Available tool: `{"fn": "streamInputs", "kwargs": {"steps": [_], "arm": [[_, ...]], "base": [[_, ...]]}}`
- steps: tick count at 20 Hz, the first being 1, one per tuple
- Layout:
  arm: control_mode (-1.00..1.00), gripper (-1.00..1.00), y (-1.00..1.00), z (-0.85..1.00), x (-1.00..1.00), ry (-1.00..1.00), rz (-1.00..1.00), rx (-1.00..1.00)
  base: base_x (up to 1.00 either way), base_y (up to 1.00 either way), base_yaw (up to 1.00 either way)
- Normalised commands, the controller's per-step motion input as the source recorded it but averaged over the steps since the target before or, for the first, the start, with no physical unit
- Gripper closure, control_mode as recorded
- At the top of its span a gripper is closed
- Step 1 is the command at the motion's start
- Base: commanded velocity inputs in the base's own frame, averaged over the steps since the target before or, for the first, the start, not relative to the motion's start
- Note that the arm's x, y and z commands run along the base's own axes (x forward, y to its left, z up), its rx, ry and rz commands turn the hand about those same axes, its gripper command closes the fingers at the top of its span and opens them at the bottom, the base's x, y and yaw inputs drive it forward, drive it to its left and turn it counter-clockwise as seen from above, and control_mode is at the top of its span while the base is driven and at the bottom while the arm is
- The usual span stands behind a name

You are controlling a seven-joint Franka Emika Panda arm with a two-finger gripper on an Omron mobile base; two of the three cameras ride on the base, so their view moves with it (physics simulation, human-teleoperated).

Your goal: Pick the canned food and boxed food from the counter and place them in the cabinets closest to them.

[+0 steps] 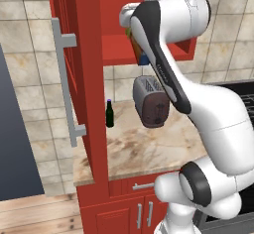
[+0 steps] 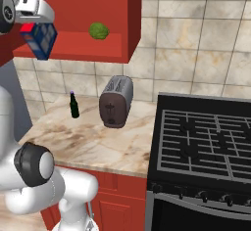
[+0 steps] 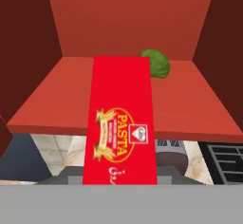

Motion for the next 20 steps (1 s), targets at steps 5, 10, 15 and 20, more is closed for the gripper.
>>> {"fn": "streamInputs", "kwargs": {"steps": [5,10,15,20], "arm": [[-1.00,1.00,0.07,0.00,0.33,0.04,-0.03,0.00],[-1.00,1.00,0.00,0.00,0.19,0.06,0.00,0.01],[-1.00,1.00,0.00,0.00,0.05,0.00,0.00,0.00],[-1.00,1.00,0.00,-0.01,0.12,0.02,0.00,0.00]], "base": [[0.00,0.00,0.00],[0.00,0.00,0.00],[0.00,0.00,0.00],[0.00,0.00,0.00]]}}
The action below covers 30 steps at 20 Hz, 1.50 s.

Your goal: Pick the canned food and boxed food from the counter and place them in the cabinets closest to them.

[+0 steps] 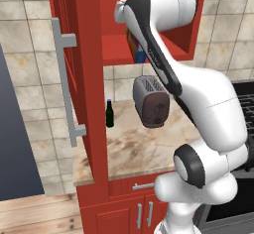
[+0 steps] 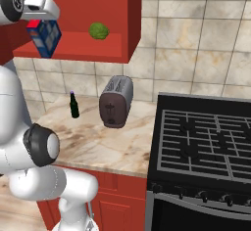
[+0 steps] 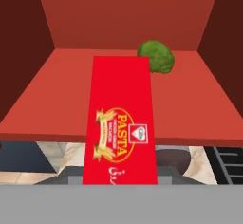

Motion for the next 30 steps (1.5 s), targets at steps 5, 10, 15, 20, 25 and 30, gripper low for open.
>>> {"fn": "streamInputs", "kwargs": {"steps": [5,10,15,20,25,30], "arm": [[-1.00,1.00,0.00,-0.07,0.09,0.04,0.00,0.00],[-1.00,1.00,0.00,-0.08,0.07,0.03,0.00,0.00],[-1.00,1.00,0.00,-0.02,0.16,0.02,0.00,0.00],[-1.00,1.00,0.00,0.00,0.26,0.01,0.00,0.00],[-1.00,1.00,0.00,0.00,0.30,0.00,0.00,0.00],[-1.00,1.00,0.04,0.00,0.31,0.00,0.00,0.00]], "base": [[0.00,0.00,0.00],[0.00,0.00,0.00],[0.00,0.00,0.00],[0.00,0.00,0.00],[0.00,0.00,0.00],[0.00,0.00,0.00]]}}
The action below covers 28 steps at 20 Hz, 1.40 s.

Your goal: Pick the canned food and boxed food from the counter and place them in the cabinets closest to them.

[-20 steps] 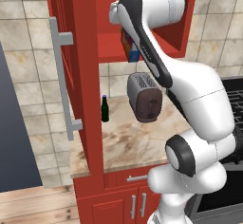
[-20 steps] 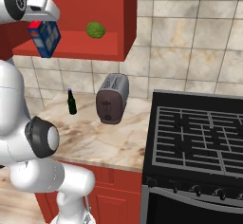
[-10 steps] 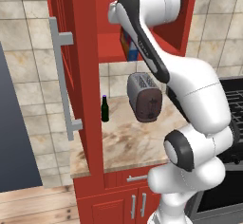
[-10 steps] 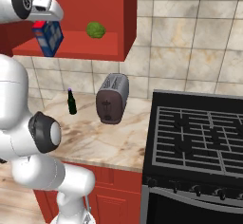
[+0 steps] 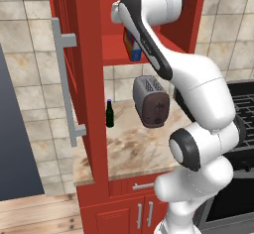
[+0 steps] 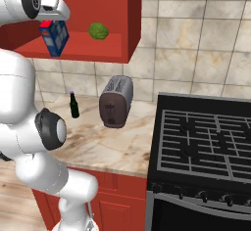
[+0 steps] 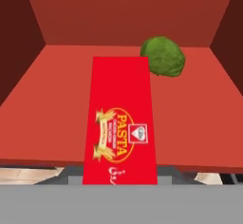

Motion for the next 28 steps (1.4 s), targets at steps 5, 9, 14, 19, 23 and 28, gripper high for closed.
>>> {"fn": "streamInputs", "kwargs": {"steps": [5,9,14,19,23,28], "arm": [[-1.00,1.00,0.08,-0.01,0.32,0.00,0.00,0.00],[-1.00,1.00,0.11,-0.05,0.35,0.00,-0.01,0.00],[-1.00,1.00,0.10,-0.08,0.38,0.00,-0.02,0.00],[-1.00,1.00,0.06,-0.04,0.39,0.00,-0.01,0.00],[-1.00,1.00,0.04,-0.03,0.41,0.00,-0.01,0.00],[-1.00,1.00,0.04,-0.03,0.42,0.00,-0.01,0.00]], "base": [[0.00,0.00,0.00],[0.00,0.00,0.00],[0.00,0.00,0.00],[0.00,0.00,0.00],[0.00,0.00,0.00],[0.00,0.00,0.00]]}}
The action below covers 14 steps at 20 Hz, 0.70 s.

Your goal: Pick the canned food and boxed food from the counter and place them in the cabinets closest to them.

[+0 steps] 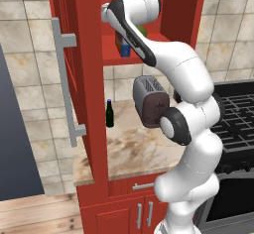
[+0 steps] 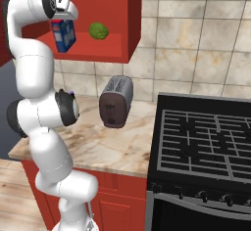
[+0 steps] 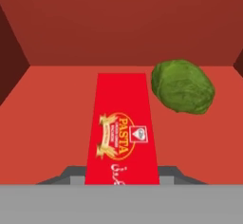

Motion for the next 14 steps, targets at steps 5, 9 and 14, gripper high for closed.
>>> {"fn": "streamInputs", "kwargs": {"steps": [5,9,14], "arm": [[-1.00,1.00,0.02,-0.02,0.35,0.00,0.00,0.00],[-1.00,1.00,0.00,0.00,0.20,0.00,0.00,0.00],[-1.00,-1.00,0.02,0.00,0.18,0.00,0.00,0.00]], "base": [[0.00,0.00,0.00],[0.00,0.00,0.00],[0.00,0.00,0.00]]}}
